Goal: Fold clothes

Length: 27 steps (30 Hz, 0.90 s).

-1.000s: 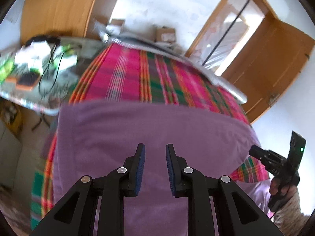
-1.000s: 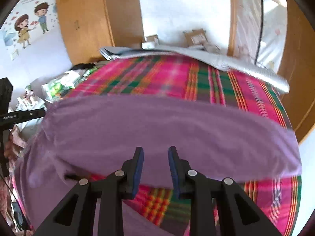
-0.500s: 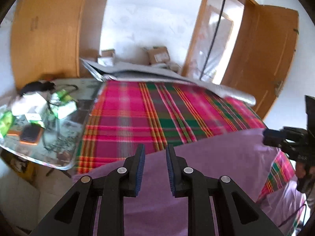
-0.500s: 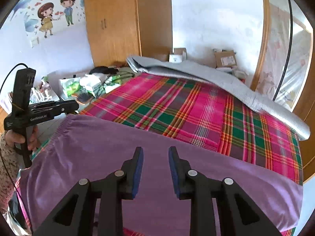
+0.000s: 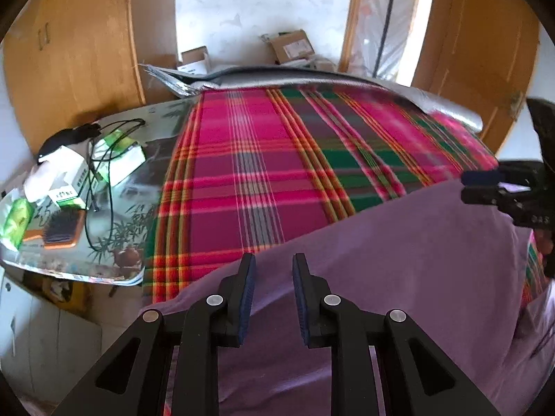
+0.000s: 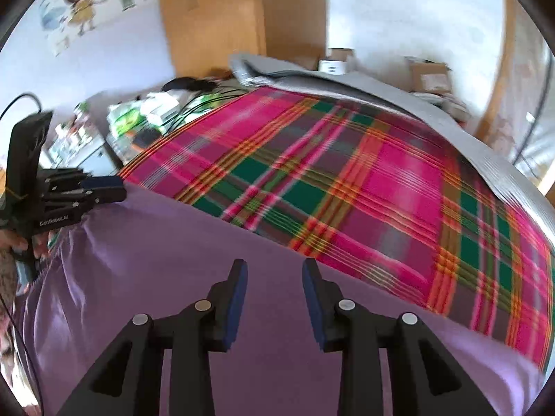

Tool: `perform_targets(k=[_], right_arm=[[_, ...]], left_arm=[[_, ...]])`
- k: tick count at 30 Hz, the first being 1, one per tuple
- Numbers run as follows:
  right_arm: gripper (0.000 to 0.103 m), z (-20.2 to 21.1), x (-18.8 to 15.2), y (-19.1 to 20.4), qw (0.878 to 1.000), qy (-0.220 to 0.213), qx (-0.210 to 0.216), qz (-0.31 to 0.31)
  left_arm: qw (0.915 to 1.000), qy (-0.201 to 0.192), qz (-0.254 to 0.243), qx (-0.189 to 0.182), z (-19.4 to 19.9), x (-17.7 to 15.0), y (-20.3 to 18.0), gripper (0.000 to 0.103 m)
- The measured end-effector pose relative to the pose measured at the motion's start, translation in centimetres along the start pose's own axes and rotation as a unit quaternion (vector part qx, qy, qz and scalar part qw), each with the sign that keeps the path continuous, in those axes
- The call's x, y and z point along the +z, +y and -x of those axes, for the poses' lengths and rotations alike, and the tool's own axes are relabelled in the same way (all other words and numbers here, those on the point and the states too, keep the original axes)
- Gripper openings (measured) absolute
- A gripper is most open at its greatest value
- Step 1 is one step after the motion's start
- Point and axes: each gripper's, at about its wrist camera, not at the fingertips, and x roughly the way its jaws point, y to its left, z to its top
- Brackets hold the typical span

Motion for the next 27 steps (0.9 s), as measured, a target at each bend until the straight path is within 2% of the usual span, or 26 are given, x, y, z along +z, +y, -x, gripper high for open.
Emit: perform_targets(k=[2,5,8,10,14,18,21,24,25,26,27], right_arm=[[0.034,-0.9,0.4,0.5,1.0,0.007,0.01,0.016],[0.035,-2.0,0.9,0.8,1.0,0.016,0.012,0.022],[0.036,-2.6,1.0,1.0,0.999,0.021,0.016,0.023],[0.036,-2.8,0.9,1.0,0.999,0.023,0.018,0.024],[0.037,-3.2,0.8,0.9,0.999,0.034,0.015,0.028],[0.038,-3.1,0.6,0.8,0.999,0.033,0.014,0.029],[0.038,-3.2,0.5,0.6,0.999,0.032,0.013,0.025],[0.039,-3.4,0.5,0.5,0.999,0.033,0.014,0.022],[0.04,-3.5,0.5,0.5,0.999,0.034,0.015,0.023],[0.041,-3.5,0.5,0.5,0.999,0.034,0.016,0.024],[0.041,-3.5,0.5,0.5,0.999,0.034,0.017,0.025]], left_arm=[[0.9999,0.01,-0.003,-0.006,-0.1,-0.2,0.3,0.023],[0.9999,0.012,-0.005,0.009,-0.2,-0.3,1.1,0.023],[0.9998,0.001,0.003,0.021,0.1,-0.4,1.9,0.023],[0.9999,-0.002,0.001,0.013,0.3,-0.3,2.2,0.024],[0.9994,0.027,-0.016,0.011,-0.9,-0.5,2.5,0.026],[0.9993,0.015,-0.017,0.031,-0.6,-0.8,2.9,0.028],[0.9992,0.008,0.004,0.039,-0.5,-0.7,4.0,0.028],[0.9994,0.013,0.001,0.031,-0.8,-0.8,4.3,0.03],[0.9995,0.014,-0.007,0.026,-0.8,-0.8,4.2,0.038],[0.9996,0.016,-0.017,0.017,-0.8,-0.8,3.9,0.05],[0.9994,0.016,-0.029,0.007,-0.8,-1.0,3.6,0.055]])
